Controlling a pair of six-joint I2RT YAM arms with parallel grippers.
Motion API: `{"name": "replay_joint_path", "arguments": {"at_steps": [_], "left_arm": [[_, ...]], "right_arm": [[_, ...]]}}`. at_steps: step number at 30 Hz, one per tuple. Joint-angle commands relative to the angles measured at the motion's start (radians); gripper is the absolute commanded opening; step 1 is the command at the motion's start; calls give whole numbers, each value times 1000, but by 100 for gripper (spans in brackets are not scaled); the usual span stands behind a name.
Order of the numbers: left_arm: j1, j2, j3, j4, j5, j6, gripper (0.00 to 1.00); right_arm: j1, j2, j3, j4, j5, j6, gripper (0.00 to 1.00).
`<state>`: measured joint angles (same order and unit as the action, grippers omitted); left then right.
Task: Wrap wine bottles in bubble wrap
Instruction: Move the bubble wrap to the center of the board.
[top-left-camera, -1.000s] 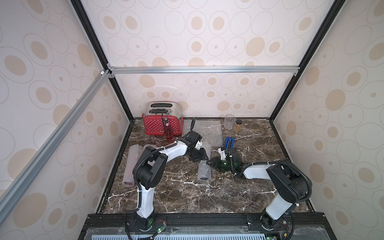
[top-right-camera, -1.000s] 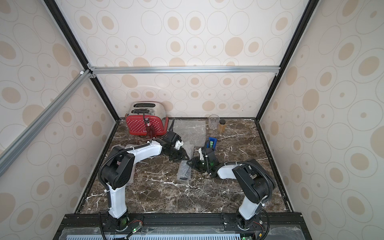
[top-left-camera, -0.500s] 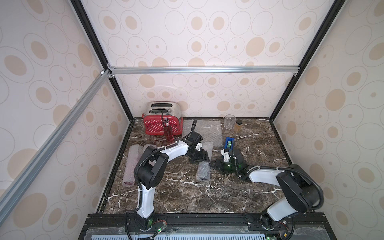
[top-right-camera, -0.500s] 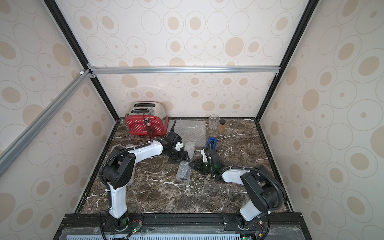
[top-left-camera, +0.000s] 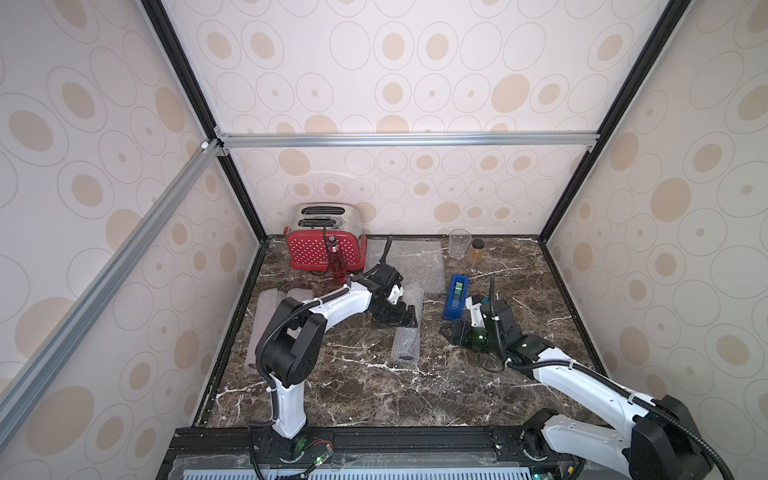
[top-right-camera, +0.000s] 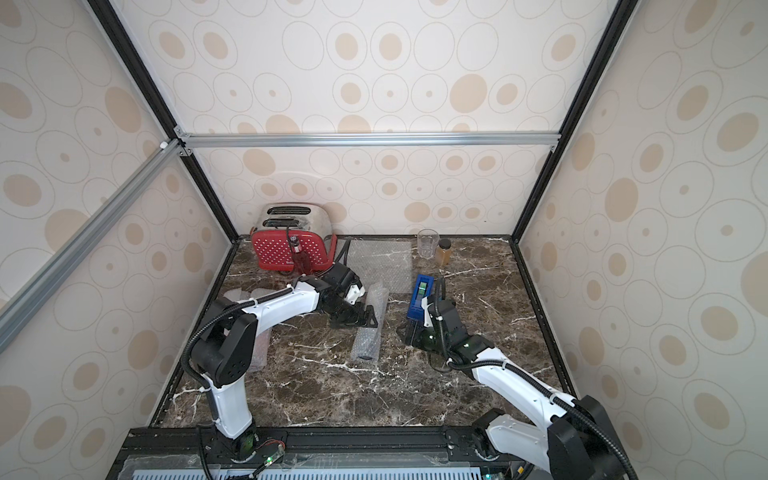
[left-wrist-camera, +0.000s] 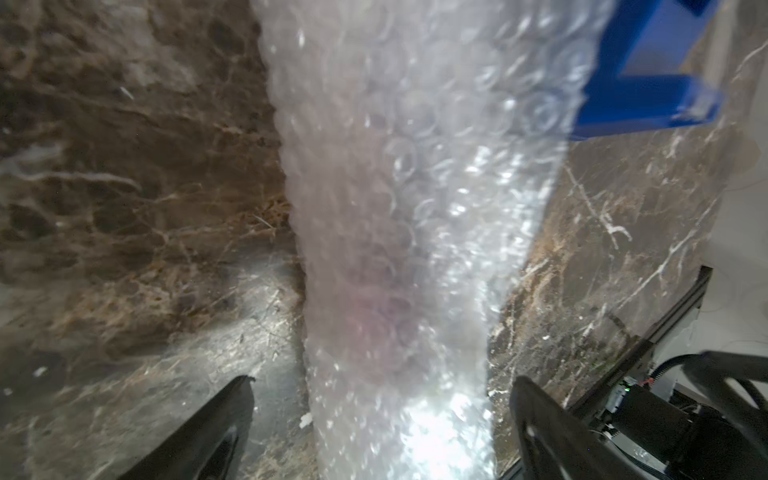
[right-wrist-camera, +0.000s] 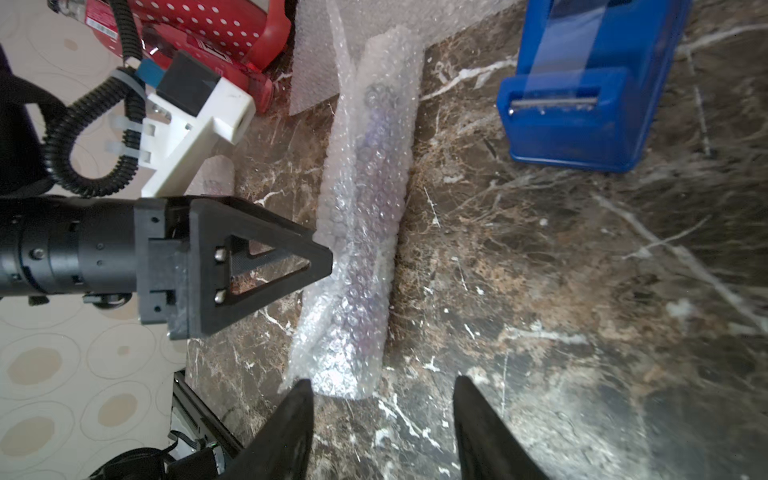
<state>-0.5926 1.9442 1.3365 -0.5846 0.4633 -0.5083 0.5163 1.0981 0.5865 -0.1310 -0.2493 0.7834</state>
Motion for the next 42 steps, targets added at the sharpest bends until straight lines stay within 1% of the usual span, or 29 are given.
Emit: {"name": "replay_joint_path", "arguments": {"at_steps": [1,3,5,9,11,12,13,16,19,23,24,29,34,35,37,39,42], "left_arm": [[-29,59,50,-40,-37,25,96],[-39,85,57,-40,-44,20,96],[-47,112,64,-77,-77,20,93],[-51,135,58,-113,-158,33,80],[-50,128,41,-118,-183,43,75],[-51,122,33,-122,-192,49,70],[-51,116,25,-122,-198,55,67],[-50,86,-12,-127,-238,85,60],[-40,38,-69,-124,-250,109,54],[23,-81,-187,-93,-264,128,36],[49,-115,-219,-84,-269,132,34],[175,-276,-357,-39,-299,149,33],[297,-401,-444,-1,-343,218,33],[329,-416,-453,-1,-345,231,33],[387,-449,-473,4,-344,248,34],[436,-464,-489,12,-358,289,36],[494,-448,-491,17,-353,299,38]], "right_arm": [[-2,-7,31,-74,22,-28,56],[-3,-6,32,-79,21,-30,56],[-3,-6,31,-83,23,-30,56],[-3,-13,37,-109,38,-40,57],[-3,-18,43,-122,47,-50,57],[-3,-19,49,-132,53,-55,57],[-3,-20,53,-138,57,-61,58],[-4,-18,76,-157,68,-74,58],[-3,-7,99,-160,69,-80,58],[-3,35,154,-183,70,-109,59],[-3,51,174,-191,70,-116,59],[-3,174,278,-202,80,-132,59],[4,337,436,-211,89,-155,59],[7,374,472,-213,102,-162,64],[14,449,539,-210,116,-181,69],[20,543,624,-214,113,-198,72],[27,680,742,-216,94,-212,75]]}}
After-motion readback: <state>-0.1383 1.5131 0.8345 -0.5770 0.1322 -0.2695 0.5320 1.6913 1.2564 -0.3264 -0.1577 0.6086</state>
